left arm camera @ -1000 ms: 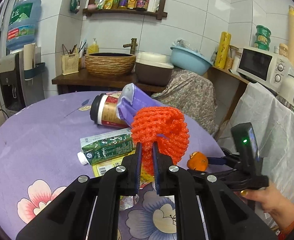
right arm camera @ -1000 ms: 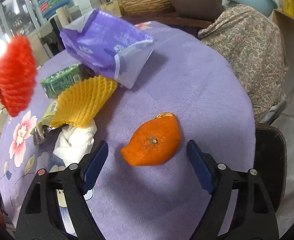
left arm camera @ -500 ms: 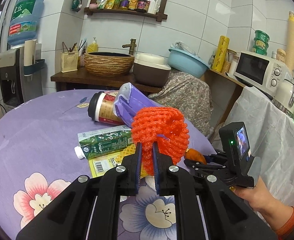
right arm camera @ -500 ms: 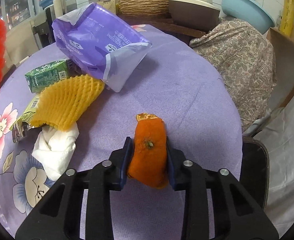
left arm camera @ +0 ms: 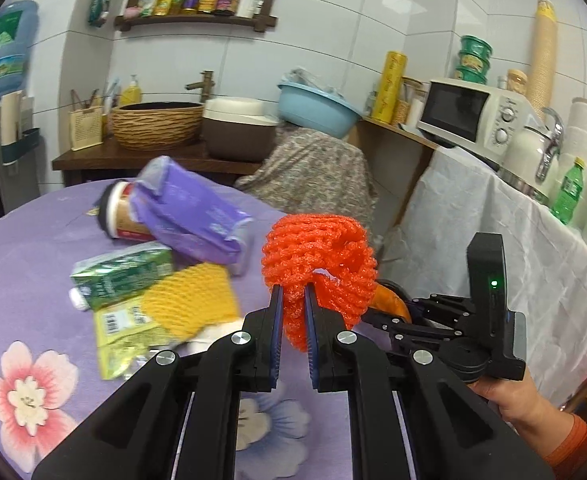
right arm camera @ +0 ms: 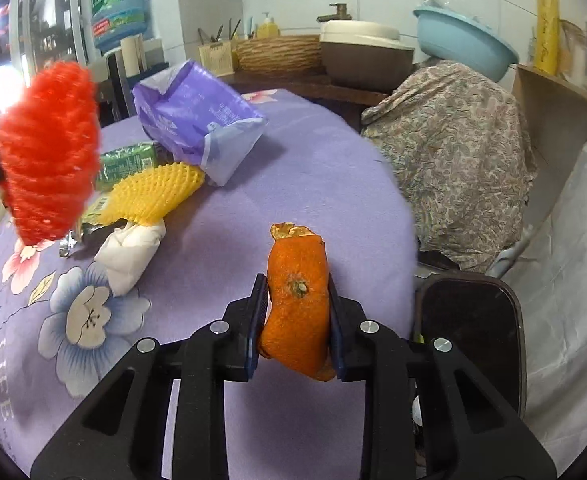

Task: Collect trash
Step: 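Carry the mesh sleeve and orange peel to the black bin and release both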

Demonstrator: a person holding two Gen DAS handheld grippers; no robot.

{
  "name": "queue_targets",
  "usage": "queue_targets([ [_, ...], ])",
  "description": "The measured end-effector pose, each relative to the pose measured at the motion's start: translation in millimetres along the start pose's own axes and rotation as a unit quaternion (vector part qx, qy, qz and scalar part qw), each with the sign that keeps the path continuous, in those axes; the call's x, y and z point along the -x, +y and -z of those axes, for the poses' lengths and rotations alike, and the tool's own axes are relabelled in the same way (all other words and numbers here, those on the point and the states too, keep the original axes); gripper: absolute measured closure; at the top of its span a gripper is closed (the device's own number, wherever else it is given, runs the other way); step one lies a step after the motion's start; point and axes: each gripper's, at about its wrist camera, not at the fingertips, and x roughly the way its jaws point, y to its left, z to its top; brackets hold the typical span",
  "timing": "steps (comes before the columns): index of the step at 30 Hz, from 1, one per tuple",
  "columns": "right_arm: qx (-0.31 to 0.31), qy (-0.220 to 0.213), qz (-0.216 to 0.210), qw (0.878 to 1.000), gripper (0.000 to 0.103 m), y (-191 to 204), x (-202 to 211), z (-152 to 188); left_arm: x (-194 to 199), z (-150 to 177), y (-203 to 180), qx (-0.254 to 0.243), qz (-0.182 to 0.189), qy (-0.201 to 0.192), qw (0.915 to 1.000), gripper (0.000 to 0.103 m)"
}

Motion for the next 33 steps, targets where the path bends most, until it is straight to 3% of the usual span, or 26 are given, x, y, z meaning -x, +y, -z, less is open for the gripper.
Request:
queue_targets([
  [5, -0.026, -0.018, 0.021, 0.999, 0.075, -32.3, 36.3, 20.6, -30.1, 1.2, -46.5, -0.018, 0.049, 0.022, 0.9984, 0.092],
  [10, -0.05, -0.017, 0.074, 0.996, 0.075, -77.3, 55.6, 50.6, -69.8, 4.0, -105.2, -0.05, 0.096, 0.053, 0.9927, 0.092],
  [16, -0.109, 0.011, 0.107, 0.988, 0.075, -135.9, 42.0, 88.6, -119.9, 7.5, -154.7, -0.063, 0.121, 0.087, 0.9868, 0.092],
  [19, -0.134, 0.023, 0.118, 0.984, 0.075, -161.8, 26.0, 106.3, -152.6, 10.0, -168.1, -0.052, 0.132, 0.127, 0.9818, 0.092],
  [28, -0.188, 0.045, 0.12, 0.974, 0.075, -201.0, -0.4, 139.7, -251.4, 38.4, -194.6, -0.059, 0.085, 0.229, 0.9679, 0.092],
  [33, -0.194, 0.045, 0.115, 0.973, 0.075, -204.8, 0.1, 149.5, -289.2, 48.7, -210.8, -0.07, 0.063, 0.257, 0.9617, 0.092],
])
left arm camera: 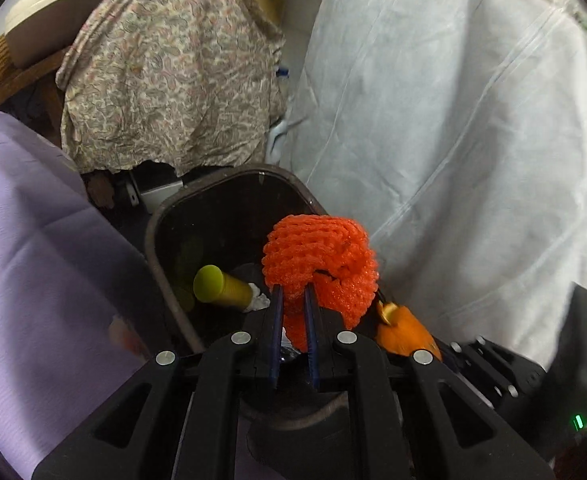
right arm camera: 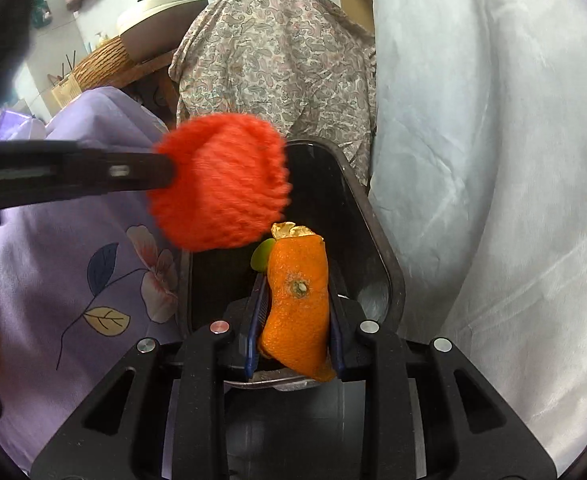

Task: Collect trash
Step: 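Carry the mesh sleeve and orange peel to the black bin and release both, then grasp the white tissue with the right tool while the left tool grasps the yellow mesh sleeve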

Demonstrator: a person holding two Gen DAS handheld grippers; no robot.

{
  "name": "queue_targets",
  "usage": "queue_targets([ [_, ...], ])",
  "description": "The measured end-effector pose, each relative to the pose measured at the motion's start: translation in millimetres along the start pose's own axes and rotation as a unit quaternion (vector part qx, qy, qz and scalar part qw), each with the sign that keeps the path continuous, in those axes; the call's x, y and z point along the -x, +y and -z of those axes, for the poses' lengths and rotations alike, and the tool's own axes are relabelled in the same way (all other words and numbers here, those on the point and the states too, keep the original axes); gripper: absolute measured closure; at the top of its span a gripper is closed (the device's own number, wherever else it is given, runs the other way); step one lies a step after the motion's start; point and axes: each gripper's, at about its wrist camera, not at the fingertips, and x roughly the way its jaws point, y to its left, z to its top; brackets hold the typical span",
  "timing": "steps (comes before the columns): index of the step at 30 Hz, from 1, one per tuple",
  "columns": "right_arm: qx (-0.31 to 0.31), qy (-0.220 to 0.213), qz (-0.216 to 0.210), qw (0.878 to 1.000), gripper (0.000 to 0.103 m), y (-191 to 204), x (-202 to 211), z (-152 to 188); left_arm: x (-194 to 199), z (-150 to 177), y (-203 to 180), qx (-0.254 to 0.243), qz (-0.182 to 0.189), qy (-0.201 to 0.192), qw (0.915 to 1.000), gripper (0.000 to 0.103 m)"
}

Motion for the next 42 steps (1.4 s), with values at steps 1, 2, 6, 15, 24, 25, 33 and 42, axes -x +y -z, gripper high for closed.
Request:
queue_targets([
  [1, -0.002, 0.0, 0.0, 1.0, 0.075, -1.6, -0.4, 1.7, -7.7, -2.1, -0.8, 0.0, -0.002, 0.008, 1.0, 0.092],
  [2, -0.003, 0.0, 0.0, 1.0, 0.075, -3.6, -0.7, 2.8, -16.4, -3.4, -1.8, -0.001, -0.005, 0.018, 0.9998, 0.092],
  [6, -0.004, 0.003, 0.002, 1.0, 0.075, -6.5, -3.7, 8.1, -39.9, -9.7, -3.4, -0.006, -0.019, 0.043, 0.9989, 0.092],
  [15, -0.009, 0.01, -0.002, 1.0, 0.075, -9.0, -11.1, 11.3, -69.6, -17.0, 9.5, 0.031, -0.023, 0.075, 0.9964, 0.055],
  [24, -0.004, 0.016, -0.004, 1.0, 0.075, -4.6, -27.2, 7.4, -39.6, -24.9, 8.1, 0.029, -0.033, 0.017, 0.9989, 0.04],
  [25, -0.002, 0.017, -0.004, 1.0, 0.075, -2.6, -31.4, 5.4, -31.1, -27.4, 7.9, 0.028, -0.036, 0.001, 0.999, 0.039],
  [33, 0.002, 0.035, -0.015, 0.999, 0.075, 7.7, -66.9, 0.3, 27.8, -33.5, 3.1, 0.006, -0.048, -0.097, 0.9941, 0.023],
  [42, 0.022, 0.024, -0.01, 0.999, 0.028, 23.1, -73.4, -1.1, 52.8, -15.1, 13.2, 0.01, -0.034, -0.102, 0.9942, 0.02],
])
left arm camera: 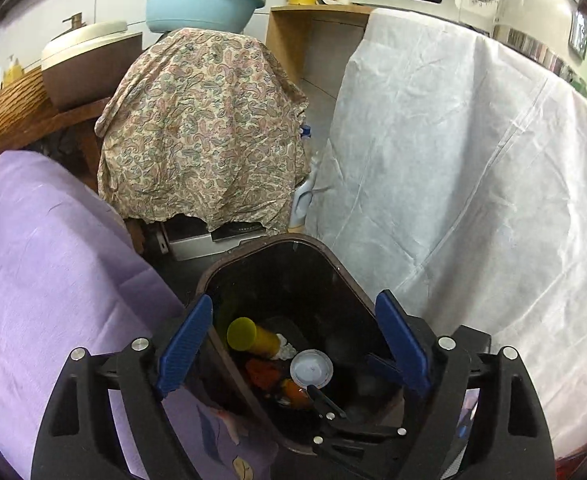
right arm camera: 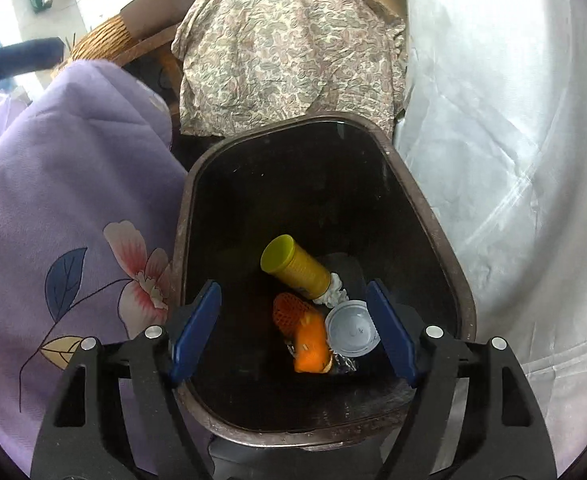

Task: Collect trash
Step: 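Grasp the white tissue with the right tool while the left tool grasps the yellow mesh sleeve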

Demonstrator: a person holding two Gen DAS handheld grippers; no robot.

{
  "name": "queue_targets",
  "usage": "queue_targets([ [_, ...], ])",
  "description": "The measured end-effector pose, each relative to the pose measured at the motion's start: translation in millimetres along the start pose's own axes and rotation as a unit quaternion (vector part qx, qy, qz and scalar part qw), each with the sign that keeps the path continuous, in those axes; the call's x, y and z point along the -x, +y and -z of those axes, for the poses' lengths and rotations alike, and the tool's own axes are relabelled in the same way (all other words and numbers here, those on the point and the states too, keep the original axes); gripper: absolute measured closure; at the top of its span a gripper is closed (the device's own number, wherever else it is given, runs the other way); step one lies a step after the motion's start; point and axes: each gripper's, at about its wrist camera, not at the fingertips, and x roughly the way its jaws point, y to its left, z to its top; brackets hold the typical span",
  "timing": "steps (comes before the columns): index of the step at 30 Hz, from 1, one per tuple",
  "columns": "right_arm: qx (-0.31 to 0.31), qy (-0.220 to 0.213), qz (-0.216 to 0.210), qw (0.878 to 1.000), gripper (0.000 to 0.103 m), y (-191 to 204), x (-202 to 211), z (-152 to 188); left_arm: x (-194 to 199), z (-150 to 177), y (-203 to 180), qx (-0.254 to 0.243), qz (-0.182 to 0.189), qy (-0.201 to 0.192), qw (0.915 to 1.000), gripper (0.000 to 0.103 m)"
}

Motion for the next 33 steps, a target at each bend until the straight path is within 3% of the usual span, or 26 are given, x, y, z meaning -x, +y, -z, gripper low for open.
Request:
queue_targets([
  [7, 0.014, 0.003, 0.011, 1.0, 0.028, 10.1, 5.7, 2.6, 15.0, 7.0, 10.1, 0.003, 0.001, -0.008, 1.0, 0.02],
  [17, 0.039, -0.019, 0.031, 0.999, 0.024, 32.8, 45.6, 1.8, 65.5, 27.6, 31.3, 0.008, 0.039, -0.03, 0.9988, 0.017],
  [23, 0.053, -0.039, -0.019, 0.998, 0.021, 70.6, 83.4, -9.7, 109.2, 52.5, 67.7, 0.008, 0.022, -0.055, 0.9982, 0.014],
  [33, 0.103, -0.048, -0.114, 0.987, 0.021, 165.5, 123.6, -25.8, 180.9, 106.9, 164.7, 0.093, -0.031, -0.058, 0.9935, 0.012],
])
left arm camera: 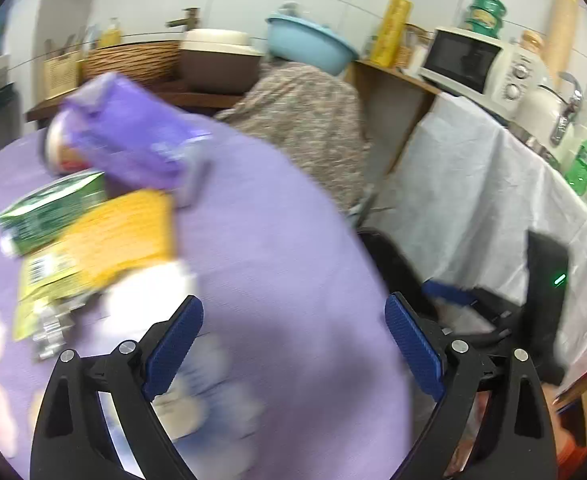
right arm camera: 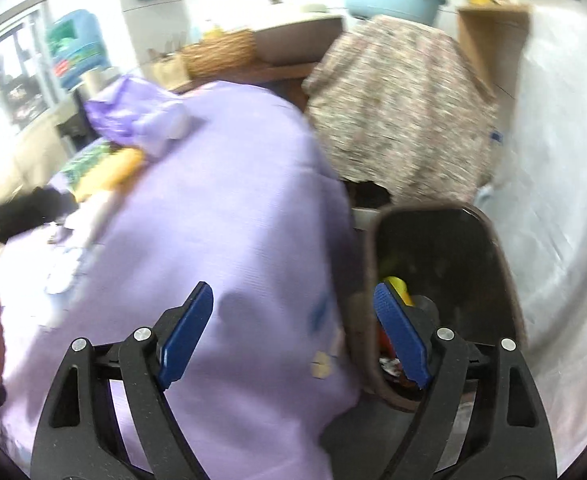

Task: Collect trash
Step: 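Grasp the white tissue with the right tool while the left tool grasps the yellow mesh sleeve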

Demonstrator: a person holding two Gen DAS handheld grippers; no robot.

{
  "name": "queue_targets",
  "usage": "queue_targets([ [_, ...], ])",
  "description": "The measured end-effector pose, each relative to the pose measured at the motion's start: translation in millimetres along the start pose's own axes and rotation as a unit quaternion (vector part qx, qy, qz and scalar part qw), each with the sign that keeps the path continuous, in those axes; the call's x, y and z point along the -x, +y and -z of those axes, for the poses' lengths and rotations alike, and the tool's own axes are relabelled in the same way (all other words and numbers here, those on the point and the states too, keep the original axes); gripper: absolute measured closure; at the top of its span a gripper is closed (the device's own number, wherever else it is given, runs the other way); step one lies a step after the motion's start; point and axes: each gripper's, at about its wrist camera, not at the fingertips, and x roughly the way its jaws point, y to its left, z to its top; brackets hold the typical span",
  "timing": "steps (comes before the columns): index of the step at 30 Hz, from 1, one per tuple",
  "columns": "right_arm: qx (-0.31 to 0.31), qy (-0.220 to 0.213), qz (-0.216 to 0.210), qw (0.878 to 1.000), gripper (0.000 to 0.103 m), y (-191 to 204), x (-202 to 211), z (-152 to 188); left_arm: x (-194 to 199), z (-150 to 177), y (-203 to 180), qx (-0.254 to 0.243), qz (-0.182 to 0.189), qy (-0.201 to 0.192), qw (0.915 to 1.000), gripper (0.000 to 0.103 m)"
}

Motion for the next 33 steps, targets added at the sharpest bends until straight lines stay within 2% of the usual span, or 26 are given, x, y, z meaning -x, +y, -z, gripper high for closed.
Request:
queue_targets([
  [5, 0.026, 0.011, -0.056, 0.998, 0.02, 49.0, -1.0, -16.0, 21.0, 10.1, 51.1, 0.042, -0.051, 0.004, 0.9978, 0.012],
  [8, 0.06, 0.022, -0.068, 0.996, 0.02, 84.6, -10.2, -21.6, 35.4, 14.8, 78.2, 0.072, -0.067, 0.0, 0.9951, 0.012],
  [12, 0.103, 0.044, -0.088, 0.99, 0.02, 127.7, -27.6, -28.9, 46.8, 19.3, 102.2, 0.078, -0.096, -0.007, 0.9923, 0.012],
  [19, 0.152, 0.075, -0.086, 0.982, 0.02, 181.7, -62.0, -46.5, 50.1, 20.5, 134.7, 0.11, -0.091, -0.003, 0.9898, 0.012],
  [23, 0.196, 0.084, -0.049, 0.976, 0.021, 205.6, -81.7, -52.1, 47.7, 17.8, 142.5, 0.124, -0.071, 0.0, 0.9897, 0.012],
  [24, 0.208, 0.086, -0.035, 0.974, 0.022, 209.9, -87.5, -52.2, 45.9, 16.4, 143.0, 0.129, -0.066, 0.001, 0.9894, 0.012],
  [26, 0.221, 0.097, -0.022, 0.97, 0.04, 212.7, -96.7, -50.7, 43.0, 14.1, 143.4, 0.134, -0.062, 0.002, 0.9891, 0.012],
  [27, 0.22, 0.1, -0.023, 0.97, 0.044, 211.4, -99.4, -49.7, 41.1, 11.9, 143.3, 0.135, -0.058, 0.002, 0.9891, 0.012],
  [29, 0.208, 0.098, -0.027, 0.973, 0.064, 206.4, -96.7, -51.0, 39.2, 8.8, 142.6, 0.134, -0.055, 0.002, 0.9894, 0.012],
  [33, 0.181, 0.094, -0.041, 0.978, 0.078, 189.8, -88.6, -50.6, 30.0, -4.1, 141.6, 0.127, -0.056, 0.004, 0.9903, 0.012],
])
